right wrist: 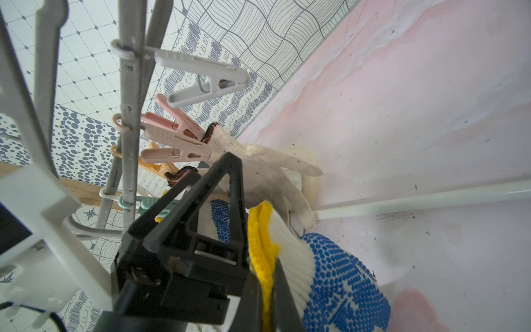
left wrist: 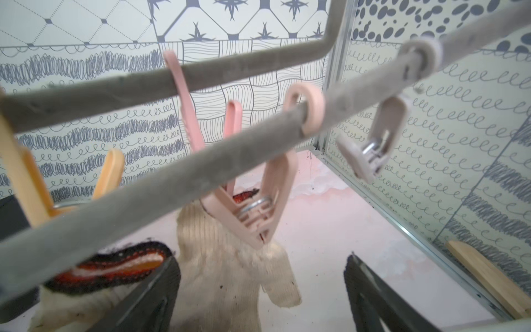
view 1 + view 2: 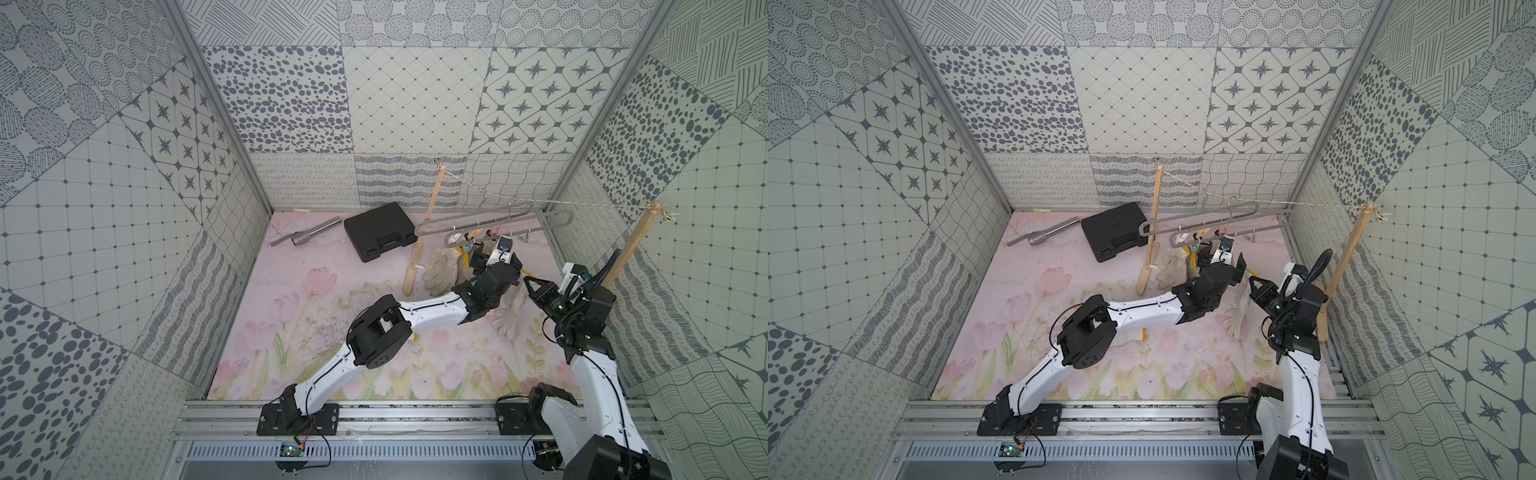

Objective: Clip the gloves onto a hanger to dry
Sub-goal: Open the clamp at the hanger.

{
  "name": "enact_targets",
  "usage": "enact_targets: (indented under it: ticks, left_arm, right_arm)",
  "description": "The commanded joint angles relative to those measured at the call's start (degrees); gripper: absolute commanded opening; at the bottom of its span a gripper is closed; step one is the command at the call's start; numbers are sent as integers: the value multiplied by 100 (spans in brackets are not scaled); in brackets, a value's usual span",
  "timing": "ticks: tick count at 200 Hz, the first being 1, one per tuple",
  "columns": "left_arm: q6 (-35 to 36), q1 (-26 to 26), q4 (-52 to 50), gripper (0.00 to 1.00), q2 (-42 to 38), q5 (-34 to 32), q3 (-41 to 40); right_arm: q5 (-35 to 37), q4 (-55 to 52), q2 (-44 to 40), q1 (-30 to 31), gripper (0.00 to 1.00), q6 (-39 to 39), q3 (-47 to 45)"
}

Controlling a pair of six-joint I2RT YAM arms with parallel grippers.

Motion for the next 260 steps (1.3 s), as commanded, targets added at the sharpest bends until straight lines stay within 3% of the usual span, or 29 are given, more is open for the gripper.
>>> enact_targets:
  ticks: [1,37,83,133,159,172,214,260]
  left_arm:
    - [662,-12,1202,90,252,-472,270]
    - [1267,-13,1703,82,693,-622,972]
    - [1784,0,2657,60,1147,-678,1417]
    - [1350,96,2511,60,1219,-763,1607]
    - [1288,156,2409,71,1288,-915,1804]
    - [1340,168,2508,71,1345,-963,1883]
    - [1858,176,3073,49,1431,-1091,1928]
    - [2301,178,3694,41,1100,-1095,1162]
  right_arm:
    - [-106,291,48,-20,4,14,-70]
    - [-165,211,-30,-21,4,23,29]
    - [-140,144,-211,-21,4,65,33]
    - [-216,54,-283,-21,4,89,18]
    - [-200,-21,-388,-21,4,84,12]
    - [-195,-26,-411,-21,4,95,-2]
    - [-239,-86,-452,-16,4,50,-33]
    - [-220,-180,-570,-21,4,6,-28]
